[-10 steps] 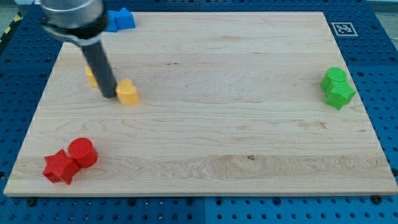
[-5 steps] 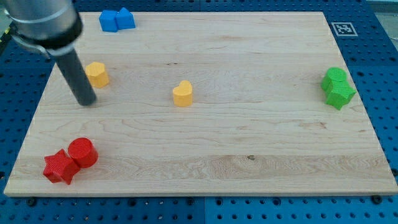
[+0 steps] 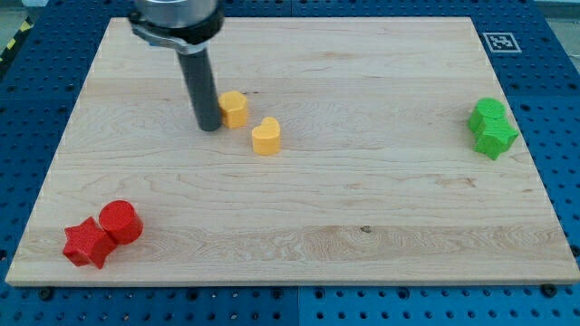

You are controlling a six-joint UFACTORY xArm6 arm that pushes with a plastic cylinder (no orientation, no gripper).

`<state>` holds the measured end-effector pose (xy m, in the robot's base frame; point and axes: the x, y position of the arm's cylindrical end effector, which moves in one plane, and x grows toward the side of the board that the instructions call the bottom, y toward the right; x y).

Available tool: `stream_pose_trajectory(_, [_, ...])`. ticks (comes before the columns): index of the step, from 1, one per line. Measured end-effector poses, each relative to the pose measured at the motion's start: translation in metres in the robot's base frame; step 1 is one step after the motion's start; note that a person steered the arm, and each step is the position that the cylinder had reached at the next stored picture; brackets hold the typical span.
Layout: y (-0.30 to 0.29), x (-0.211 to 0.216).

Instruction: Push yellow hexagon to the center

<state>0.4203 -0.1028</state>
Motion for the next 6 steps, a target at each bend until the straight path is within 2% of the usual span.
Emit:
stream_pose_trajectory(1, [-0.043,-0.002])
stream_pose_trajectory(2, [-0.025,-0.022])
stream_pose_trajectory(3, [0.026,-0.016])
stream_pose_trajectory(6, [0.031,-0.027])
